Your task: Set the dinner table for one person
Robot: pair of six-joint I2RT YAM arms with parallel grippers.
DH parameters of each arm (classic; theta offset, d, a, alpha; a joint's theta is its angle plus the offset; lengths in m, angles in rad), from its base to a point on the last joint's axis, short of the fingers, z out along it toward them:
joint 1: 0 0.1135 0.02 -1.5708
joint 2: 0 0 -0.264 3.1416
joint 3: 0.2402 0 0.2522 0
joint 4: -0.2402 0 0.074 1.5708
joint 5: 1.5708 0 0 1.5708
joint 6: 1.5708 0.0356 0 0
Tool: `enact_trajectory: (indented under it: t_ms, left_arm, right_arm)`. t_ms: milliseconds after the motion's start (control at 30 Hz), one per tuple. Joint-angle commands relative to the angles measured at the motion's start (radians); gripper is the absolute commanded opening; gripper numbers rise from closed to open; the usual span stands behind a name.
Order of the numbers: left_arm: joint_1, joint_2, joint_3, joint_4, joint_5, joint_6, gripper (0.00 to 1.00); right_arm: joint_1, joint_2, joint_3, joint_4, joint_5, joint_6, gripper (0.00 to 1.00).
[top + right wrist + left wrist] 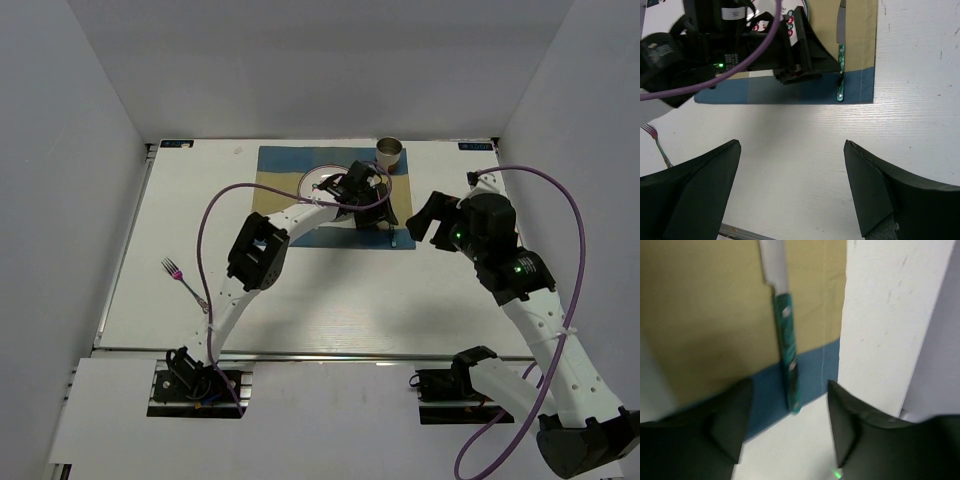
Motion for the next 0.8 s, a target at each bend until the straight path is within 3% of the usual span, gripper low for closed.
enact_trajectory:
  t_ms: [0,167,233,400,500,600,767]
  left_arm:
    - [0.024,-0.256,-0.053,-0.176,-0.148,0.052,0.74]
    - [0.198,-0.520,-0.386,-0.257,-0.288,0.060,0.98]
    - [0.256,-0.663,-0.481,-0.322,-0.392,0.051,0.98]
    - [0.549,-0.911,-0.794,-0.400,-0.626,0.017,0.98]
    - [0.733,-0.978,-0.911,-0.402,-0.603,0.052,0.98]
    - [0.841,-0.990,-0.981,-0.400,-0.566,0.049,0.98]
    - [0.909,-1.056,-1.089,-0.386,-0.555,-0.017,0.98]
  right_arm:
    - [0.005,-0.030,0.017,0.041,-0.007,-0.036,0.89]
    - [0.003,-0.076,-0.024,0.079,-0.043,-0.056,0.89]
    - [0.000,-0.069,-0.051,0.099,-0.070,-0.057,0.89]
    - [0.008,-0.027,-0.096,0.131,-0.066,-0.053,0.89]
    - [0.008,0.001,-0.107,0.168,-0.102,-0.065,0.89]
    - [0.008,0.030,-0.096,0.184,-0.133,-0.072,0.89]
    - [0.008,0.034,-0.108,0.208,-0.164,-0.088,0.89]
